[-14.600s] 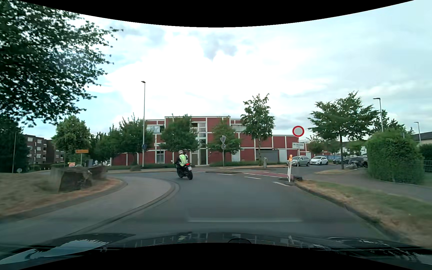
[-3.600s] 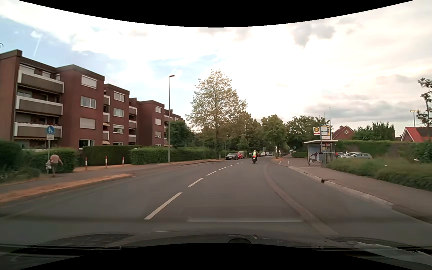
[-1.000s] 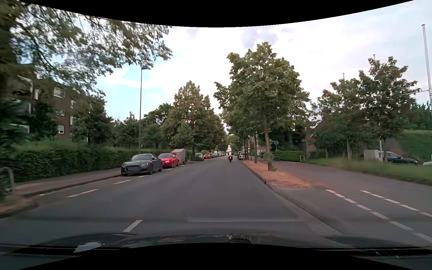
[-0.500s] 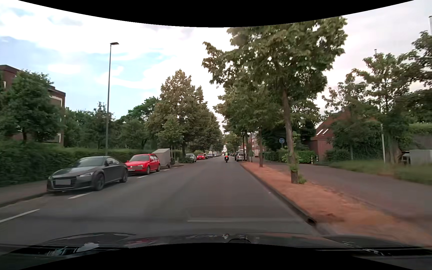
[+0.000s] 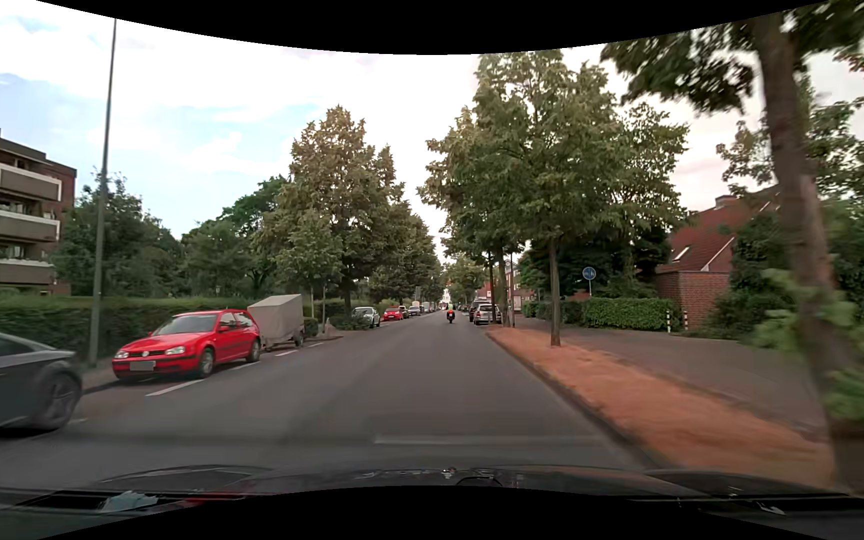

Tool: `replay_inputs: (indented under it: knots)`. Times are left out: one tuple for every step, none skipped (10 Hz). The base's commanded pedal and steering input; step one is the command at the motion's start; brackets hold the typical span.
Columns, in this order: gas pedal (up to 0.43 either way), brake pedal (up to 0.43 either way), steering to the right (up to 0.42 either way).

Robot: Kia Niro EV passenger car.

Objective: Follow the waypoints while adhering to traffic rules and regulations

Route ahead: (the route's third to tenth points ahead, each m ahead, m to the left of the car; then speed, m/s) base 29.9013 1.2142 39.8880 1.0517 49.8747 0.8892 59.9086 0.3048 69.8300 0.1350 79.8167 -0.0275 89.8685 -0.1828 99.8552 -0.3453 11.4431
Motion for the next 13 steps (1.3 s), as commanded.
replay_inputs:
  knots:
    - [0.138, 0.0, 0.004]
    - [0.138, 0.0, 0.004]
    - [0.138, 0.0, 0.004]
    - [0.138, 0.0, 0.004]
    - [0.138, 0.0, 0.004]
    - [0.138, 0.0, 0.004]
    - [0.138, 0.0, -0.003]
    - [0.138, 0.0, -0.013]
    - [0.15, 0.0, -0.018]
    - [0.157, 0.0, -0.013]
    - [0.177, 0.0, -0.011]
    - [0.177, 0.0, -0.011]
    - [0.189, 0.0, -0.011]
